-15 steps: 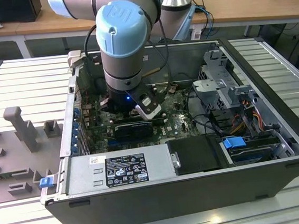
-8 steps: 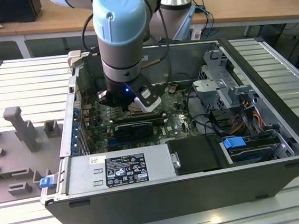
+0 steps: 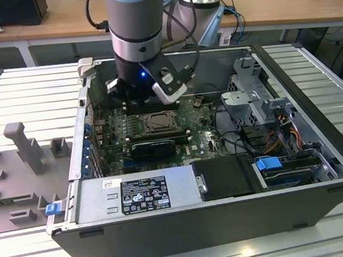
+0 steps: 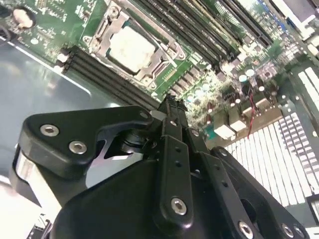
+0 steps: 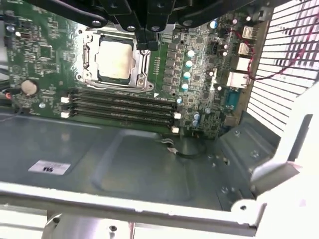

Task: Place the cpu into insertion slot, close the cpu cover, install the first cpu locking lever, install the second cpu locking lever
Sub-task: 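Install the second cpu locking lever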

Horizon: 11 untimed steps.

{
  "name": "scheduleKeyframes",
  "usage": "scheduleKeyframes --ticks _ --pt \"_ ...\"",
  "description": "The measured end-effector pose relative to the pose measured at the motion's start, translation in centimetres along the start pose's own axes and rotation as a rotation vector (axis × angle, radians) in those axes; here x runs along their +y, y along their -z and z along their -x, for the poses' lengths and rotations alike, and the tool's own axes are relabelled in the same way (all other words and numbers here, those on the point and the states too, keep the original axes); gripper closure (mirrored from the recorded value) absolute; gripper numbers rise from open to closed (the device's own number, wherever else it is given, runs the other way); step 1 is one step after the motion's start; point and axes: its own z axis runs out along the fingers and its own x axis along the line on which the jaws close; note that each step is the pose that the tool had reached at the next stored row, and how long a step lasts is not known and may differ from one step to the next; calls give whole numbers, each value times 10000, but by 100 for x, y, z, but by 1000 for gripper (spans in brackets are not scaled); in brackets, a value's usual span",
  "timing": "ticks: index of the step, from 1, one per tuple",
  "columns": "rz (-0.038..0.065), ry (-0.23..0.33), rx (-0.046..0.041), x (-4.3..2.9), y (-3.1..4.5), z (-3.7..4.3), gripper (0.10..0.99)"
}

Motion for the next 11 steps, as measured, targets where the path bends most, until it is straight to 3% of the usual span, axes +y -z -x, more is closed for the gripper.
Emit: scheduleKeyframes --ticks 4,5,7,11 --pt "1 -1 5 4 25 34 980" --pt "3 -5 16 -9 26 128 980" --pt "5 -10 27 -21 24 207 980" --pt "4 -9 28 -61 -74 212 980"
